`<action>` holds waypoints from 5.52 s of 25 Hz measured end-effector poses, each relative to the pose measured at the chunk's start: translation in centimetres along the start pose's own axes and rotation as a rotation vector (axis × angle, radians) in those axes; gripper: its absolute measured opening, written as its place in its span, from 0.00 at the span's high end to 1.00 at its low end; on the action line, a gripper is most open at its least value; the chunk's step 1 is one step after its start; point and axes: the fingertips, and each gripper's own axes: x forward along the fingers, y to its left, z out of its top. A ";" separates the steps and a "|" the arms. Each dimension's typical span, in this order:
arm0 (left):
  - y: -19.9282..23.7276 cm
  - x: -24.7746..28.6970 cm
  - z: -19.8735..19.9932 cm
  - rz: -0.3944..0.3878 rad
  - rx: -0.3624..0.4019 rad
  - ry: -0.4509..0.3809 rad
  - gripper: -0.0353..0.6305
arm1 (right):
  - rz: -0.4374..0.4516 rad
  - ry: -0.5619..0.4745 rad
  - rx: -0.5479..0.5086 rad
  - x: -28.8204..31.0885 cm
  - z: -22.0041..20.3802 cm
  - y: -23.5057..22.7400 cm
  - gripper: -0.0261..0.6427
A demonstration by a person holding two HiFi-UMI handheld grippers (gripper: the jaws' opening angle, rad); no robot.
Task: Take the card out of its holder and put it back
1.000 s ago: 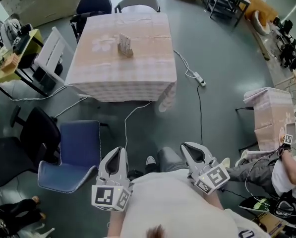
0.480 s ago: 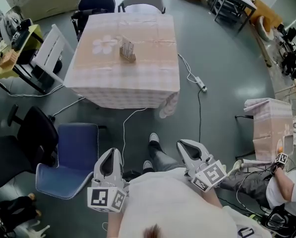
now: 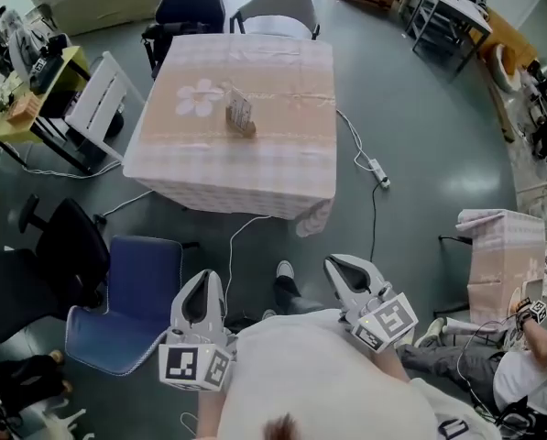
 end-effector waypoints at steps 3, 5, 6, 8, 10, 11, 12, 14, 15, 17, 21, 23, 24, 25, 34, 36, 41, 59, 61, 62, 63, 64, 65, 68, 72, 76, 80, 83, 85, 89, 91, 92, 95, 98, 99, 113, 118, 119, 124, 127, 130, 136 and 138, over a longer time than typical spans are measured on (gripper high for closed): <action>-0.1 1.6 0.7 0.014 0.011 -0.003 0.95 | 0.005 -0.012 0.008 0.5 0.6 -1.8 0.96; -0.5 2.7 1.2 0.016 0.019 -0.010 0.95 | 0.003 -0.021 0.016 0.7 1.0 -3.2 0.96; -0.7 3.4 1.3 0.015 0.022 -0.013 0.95 | 0.001 -0.026 0.018 0.8 1.1 -4.0 0.96; -1.2 4.6 1.3 0.010 0.029 -0.013 0.95 | 0.000 -0.026 0.017 1.2 1.2 -5.3 0.96; -1.8 5.7 1.1 -0.003 0.038 -0.005 0.95 | 0.011 -0.013 0.020 1.5 1.0 -6.1 0.96; -2.2 6.2 0.9 -0.011 0.040 0.000 0.95 | 0.019 -0.006 0.028 1.6 0.8 -6.5 0.96; -2.7 6.7 0.7 -0.020 0.040 0.005 0.95 | 0.027 0.001 0.039 1.6 0.7 -6.8 0.96; -3.5 7.5 0.5 -0.035 0.037 0.013 0.95 | 0.033 0.009 0.060 1.6 0.6 -7.4 0.96; -3.9 7.8 0.6 -0.044 0.037 0.016 0.95 | 0.033 0.009 0.068 1.5 0.6 -7.6 0.96; -4.4 8.4 0.7 -0.059 0.037 0.019 0.95 | 0.035 0.013 0.081 1.5 0.6 -8.0 0.96; -4.4 9.3 0.6 -0.061 0.031 0.027 0.95 | 0.036 0.020 0.084 2.0 0.7 -8.8 0.96; -4.0 9.6 0.7 -0.053 0.026 0.025 0.95 | 0.035 0.016 0.082 2.4 1.0 -9.1 0.96; -3.8 9.8 0.8 -0.050 0.024 0.024 0.95 | 0.036 0.017 0.081 2.7 1.1 -9.2 0.96; -3.6 10.0 0.9 -0.047 0.023 0.023 0.95 | 0.038 0.019 0.079 2.9 1.2 -9.2 0.96; -0.6 12.8 1.7 -0.033 -0.001 0.029 0.95 | 0.066 0.047 0.060 7.5 1.6 -9.9 0.96; 0.7 13.8 2.1 -0.031 -0.009 0.034 0.95 | 0.074 0.060 0.047 9.3 1.8 -10.0 0.96; 4.0 17.2 4.2 -0.036 -0.026 0.041 0.95 | 0.087 0.087 0.007 14.4 3.2 -10.3 0.96; 11.4 27.4 9.5 -0.135 0.001 0.065 0.95 | -0.001 0.054 0.018 26.5 7.5 -13.7 0.96; 12.3 27.8 9.7 -0.138 0.006 0.068 0.95 | -0.005 0.057 0.031 27.4 7.3 -13.8 0.96; 12.7 28.0 9.8 -0.139 0.010 0.071 0.95 | -0.003 0.060 0.036 27.9 7.2 -13.7 0.96; 13.2 28.2 9.9 -0.140 0.015 0.074 0.95 | 0.001 0.063 0.037 28.3 7.2 -13.6 0.96; 13.6 28.3 10.1 -0.139 0.019 0.077 0.95 | 0.004 0.065 0.036 28.7 7.2 -13.4 0.96; 14.0 28.4 10.2 -0.137 0.020 0.078 0.95 | 0.007 0.066 0.033 29.0 7.3 -13.3 0.96; 15.0 28.6 10.3 -0.125 0.012 0.075 0.95 | 0.005 0.068 0.028 29.5 7.4 -13.2 0.96; 15.4 28.7 10.0 -0.122 -0.004 0.083 0.95 | -0.001 0.072 0.036 29.8 7.3 -13.2 0.96; 15.1 28.7 9.7 -0.127 -0.010 0.085 0.95 | 0.007 0.070 0.041 29.7 7.3 -13.3 0.96; 14.9 28.9 9.8 -0.116 -0.018 0.078 0.95 | 0.019 0.044 0.040 29.8 8.1 -13.7 0.96; 14.7 28.8 10.3 -0.115 -0.017 0.070 0.95 | 0.026 0.041 0.032 30.0 8.5 -13.8 0.96; 14.9 28.6 10.4 -0.112 -0.014 0.064 0.95 | 0.027 0.043 0.026 30.1 8.4 -13.7 0.96; 15.5 28.4 10.6 -0.100 -0.009 0.051 0.95 | 0.022 0.033 0.021 30.5 8.5 -13.7 0.96; 16.1 28.1 10.8 -0.086 -0.006 0.043 0.95 | 0.018 0.033 0.012 30.7 8.6 -13.6 0.96; 16.6 27.9 11.0 -0.075 -0.004 0.037 0.95 | 0.015 0.033 0.006 30.8 8.6 -13.6 0.96; 18.1 27.4 11.5 -0.037 0.001 0.021 0.95 | 0.010 0.028 -0.003 31.0 8.6 -13.6 0.96; 19.2 27.0 12.1 -0.012 0.004 0.005 0.95 | 0.003 0.043 -0.008 31.4 8.4 -14.0 0.96; 19.3 27.0 12.2 -0.008 0.004 0.001 0.95 | -0.003 0.053 -0.013 31.5 8.2 -14.2 0.96; 19.4 27.4 12.0 -0.009 -0.010 0.022 0.95 | -0.045 0.152 -0.061 36.8 5.6 -18.3 0.84; 20.0 27.6 12.5 0.001 -0.010 0.024 0.95 | -0.026 0.188 -0.032 40.3 4.5 -19.3 0.81; 20.1 27.6 12.5 0.002 -0.010 0.023 0.95 | -0.025 0.197 -0.023 40.9 4.1 -19.5 0.81; 20.6 27.6 12.5 0.012 -0.015 0.021 0.95 | -0.004 0.256 -0.019 43.1 2.1 -19.6 0.80; 21.1 27.4 12.8 0.022 -0.013 0.020 0.95 | 0.009 0.284 -0.007 43.9 0.9 -19.2 0.81; 21.6 27.4 13.3 0.034 -0.010 0.010 0.95 | 0.015 0.301 0.014 44.8 0.1 -19.1 0.81; 22.1 27.2 13.6 0.042 -0.010 0.001 0.95 | 0.002 0.290 0.023 45.4 -0.6 -19.3 0.92; 22.1 27.2 13.5 0.041 -0.013 0.003 0.95 | -0.001 0.289 0.006 45.4 -0.6 -19.3 0.93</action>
